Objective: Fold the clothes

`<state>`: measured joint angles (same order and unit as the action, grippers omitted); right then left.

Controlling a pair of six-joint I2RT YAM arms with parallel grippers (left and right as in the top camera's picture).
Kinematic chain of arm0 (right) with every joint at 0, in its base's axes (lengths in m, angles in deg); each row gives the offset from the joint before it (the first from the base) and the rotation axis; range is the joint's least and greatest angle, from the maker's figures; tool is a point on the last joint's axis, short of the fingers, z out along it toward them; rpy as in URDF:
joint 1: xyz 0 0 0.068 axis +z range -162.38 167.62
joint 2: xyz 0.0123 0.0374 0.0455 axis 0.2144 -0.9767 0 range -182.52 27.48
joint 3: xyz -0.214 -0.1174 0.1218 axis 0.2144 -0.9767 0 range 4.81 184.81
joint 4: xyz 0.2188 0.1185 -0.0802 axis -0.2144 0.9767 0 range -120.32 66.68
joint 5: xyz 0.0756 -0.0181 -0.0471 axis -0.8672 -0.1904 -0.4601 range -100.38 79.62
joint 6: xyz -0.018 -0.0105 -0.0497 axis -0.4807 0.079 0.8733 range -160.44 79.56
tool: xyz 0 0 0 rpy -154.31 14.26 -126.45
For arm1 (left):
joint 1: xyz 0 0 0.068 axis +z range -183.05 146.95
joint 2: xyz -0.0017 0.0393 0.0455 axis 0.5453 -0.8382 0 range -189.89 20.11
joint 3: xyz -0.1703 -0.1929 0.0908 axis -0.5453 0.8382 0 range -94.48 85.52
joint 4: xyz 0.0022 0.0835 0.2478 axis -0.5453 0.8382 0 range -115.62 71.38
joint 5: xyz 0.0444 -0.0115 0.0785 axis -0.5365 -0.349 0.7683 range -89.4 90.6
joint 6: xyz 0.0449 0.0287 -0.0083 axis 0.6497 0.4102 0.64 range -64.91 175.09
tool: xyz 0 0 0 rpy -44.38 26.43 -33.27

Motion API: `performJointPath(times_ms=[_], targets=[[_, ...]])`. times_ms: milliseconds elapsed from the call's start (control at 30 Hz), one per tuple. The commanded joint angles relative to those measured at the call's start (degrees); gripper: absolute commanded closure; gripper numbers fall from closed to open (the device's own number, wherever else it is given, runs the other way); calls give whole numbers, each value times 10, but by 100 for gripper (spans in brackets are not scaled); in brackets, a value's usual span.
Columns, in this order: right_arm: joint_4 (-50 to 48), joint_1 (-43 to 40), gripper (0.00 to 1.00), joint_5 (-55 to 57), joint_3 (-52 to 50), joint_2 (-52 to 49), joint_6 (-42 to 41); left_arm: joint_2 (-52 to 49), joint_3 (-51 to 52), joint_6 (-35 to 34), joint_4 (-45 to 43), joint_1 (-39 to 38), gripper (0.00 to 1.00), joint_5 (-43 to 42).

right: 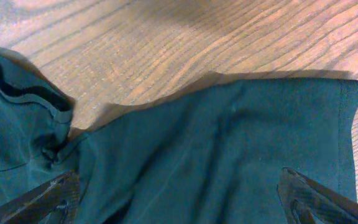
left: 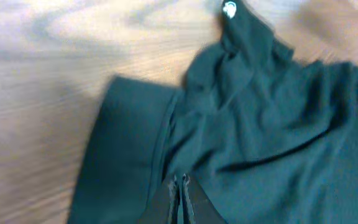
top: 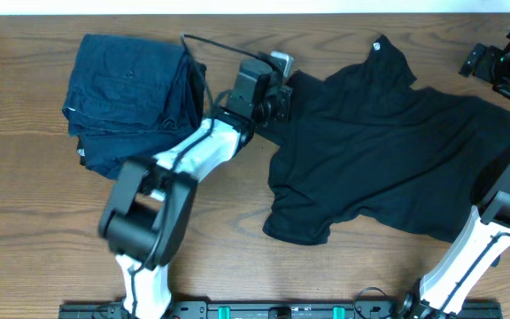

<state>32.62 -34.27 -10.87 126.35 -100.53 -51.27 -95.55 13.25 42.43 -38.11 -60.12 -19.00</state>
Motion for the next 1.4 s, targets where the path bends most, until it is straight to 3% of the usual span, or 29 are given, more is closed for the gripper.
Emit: performJointPath(times_ms=[0,167,400,667,900,1367], targets=[[1,-2,1,-4,6,5,2,-23,-2,-14,-7,0,93,-18],[1,-2,1,-4,6,5,2,-51,-2,-4,10,5,93,-16],[1,-2,1,-4,6,5,2,-54,-2,18,100,8,93,99],[1,-2,1,-4,6,5,2,-58,-1,47,154,24,93,106],[1,-2,1,-4,6,5,2,-58,-1,47,235,55,94,213],[1,-2,1,-4,6,5,2,-13,-9,45,251,69,94,218]])
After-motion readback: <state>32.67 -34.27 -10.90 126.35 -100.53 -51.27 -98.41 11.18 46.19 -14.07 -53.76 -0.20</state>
